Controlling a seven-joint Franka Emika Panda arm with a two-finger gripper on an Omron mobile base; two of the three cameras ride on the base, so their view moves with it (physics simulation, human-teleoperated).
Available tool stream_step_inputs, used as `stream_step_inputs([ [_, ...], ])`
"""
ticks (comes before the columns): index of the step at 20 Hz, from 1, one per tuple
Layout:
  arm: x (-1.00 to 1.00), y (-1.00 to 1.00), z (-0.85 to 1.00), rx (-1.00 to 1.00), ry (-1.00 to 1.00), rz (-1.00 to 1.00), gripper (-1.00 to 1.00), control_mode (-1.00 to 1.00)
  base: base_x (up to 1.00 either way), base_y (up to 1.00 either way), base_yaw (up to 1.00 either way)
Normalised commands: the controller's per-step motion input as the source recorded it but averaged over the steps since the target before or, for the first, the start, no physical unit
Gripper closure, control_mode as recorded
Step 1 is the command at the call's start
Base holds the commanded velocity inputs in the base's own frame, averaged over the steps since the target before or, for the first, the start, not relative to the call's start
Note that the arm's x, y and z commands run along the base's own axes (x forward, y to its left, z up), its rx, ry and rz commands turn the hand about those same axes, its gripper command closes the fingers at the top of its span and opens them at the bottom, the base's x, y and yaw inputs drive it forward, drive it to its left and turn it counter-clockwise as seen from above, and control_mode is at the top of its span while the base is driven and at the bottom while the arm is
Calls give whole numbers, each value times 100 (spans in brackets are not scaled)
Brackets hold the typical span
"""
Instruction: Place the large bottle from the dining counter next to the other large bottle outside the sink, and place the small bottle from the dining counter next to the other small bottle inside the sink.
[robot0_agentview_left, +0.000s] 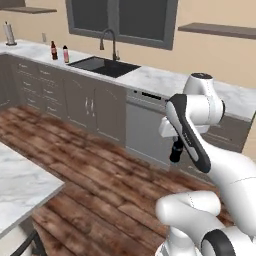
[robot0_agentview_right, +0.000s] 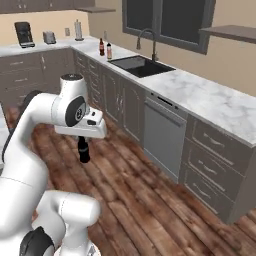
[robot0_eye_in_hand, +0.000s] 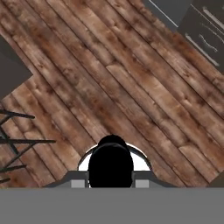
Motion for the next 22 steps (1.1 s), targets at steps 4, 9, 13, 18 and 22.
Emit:
stream_step_inputs([
  [4, 0, 0, 0, 0, 0, 0, 100, 100, 70, -3, -27],
  [9, 0, 0, 0, 0, 0, 0, 100, 100, 94, -34, 5],
  [13, 0, 0, 0, 0, 0, 0, 100, 100, 74, -37, 28],
  [18, 0, 0, 0, 0, 0, 0, 100, 100, 57, -53, 32],
  [22, 0, 0, 0, 0, 0, 0, 100, 100, 49, -44, 28],
])
